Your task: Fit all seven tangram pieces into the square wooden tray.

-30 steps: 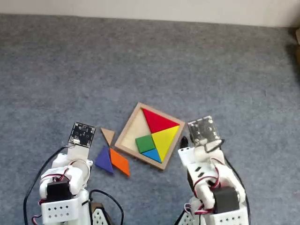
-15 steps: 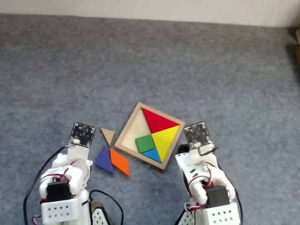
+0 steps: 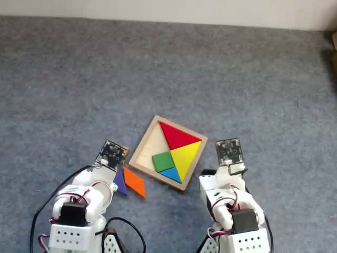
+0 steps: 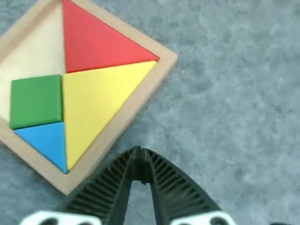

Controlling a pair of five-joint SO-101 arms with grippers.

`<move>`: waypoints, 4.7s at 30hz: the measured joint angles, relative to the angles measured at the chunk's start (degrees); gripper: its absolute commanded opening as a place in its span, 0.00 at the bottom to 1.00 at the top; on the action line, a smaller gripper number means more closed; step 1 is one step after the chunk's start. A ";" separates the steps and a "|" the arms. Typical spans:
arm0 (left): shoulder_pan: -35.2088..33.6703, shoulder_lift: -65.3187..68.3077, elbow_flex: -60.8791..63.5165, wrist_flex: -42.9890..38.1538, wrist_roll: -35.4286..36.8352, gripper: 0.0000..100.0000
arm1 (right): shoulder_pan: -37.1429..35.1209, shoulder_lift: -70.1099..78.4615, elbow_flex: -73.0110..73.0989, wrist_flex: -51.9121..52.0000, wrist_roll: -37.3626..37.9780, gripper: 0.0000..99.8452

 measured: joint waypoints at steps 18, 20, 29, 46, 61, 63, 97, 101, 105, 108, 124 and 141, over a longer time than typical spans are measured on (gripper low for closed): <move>0.18 0.00 -9.14 0.00 -12.48 0.00 | 4.48 0.00 0.00 0.35 -0.35 0.00; -2.29 0.00 -13.10 0.00 -13.27 0.00 | 4.40 0.00 0.00 0.35 -0.35 0.00; -9.41 12.66 -32.88 5.19 -16.00 0.17 | 4.40 0.00 0.00 0.35 -0.35 0.00; -9.41 62.24 -42.90 -7.56 9.49 0.29 | 4.40 0.00 0.00 0.35 -0.35 0.00; -3.60 78.15 -42.90 -22.07 33.41 0.29 | 4.40 0.00 0.00 0.35 -0.35 0.00; -3.60 80.70 -42.90 -23.91 33.93 0.29 | 4.40 0.00 0.00 0.35 -0.35 0.00; 1.05 95.74 -49.05 -29.63 34.29 0.24 | 4.40 0.00 0.00 0.35 -0.35 0.00; 1.05 95.74 -52.13 -25.32 34.20 0.33 | 4.40 0.00 0.00 0.35 -0.35 0.00; 1.05 95.74 -56.97 -16.44 34.20 0.32 | 4.40 0.00 0.00 0.35 -0.35 0.00; 1.05 95.74 -58.55 -12.66 34.20 0.32 | 4.40 0.00 0.00 0.35 -0.35 0.00; -2.29 95.82 -53.89 -15.65 23.91 0.27 | 4.40 0.00 0.00 0.35 -0.35 0.00; -7.74 95.74 -50.55 -18.64 22.95 0.27 | 4.40 0.00 0.00 0.35 -0.35 0.00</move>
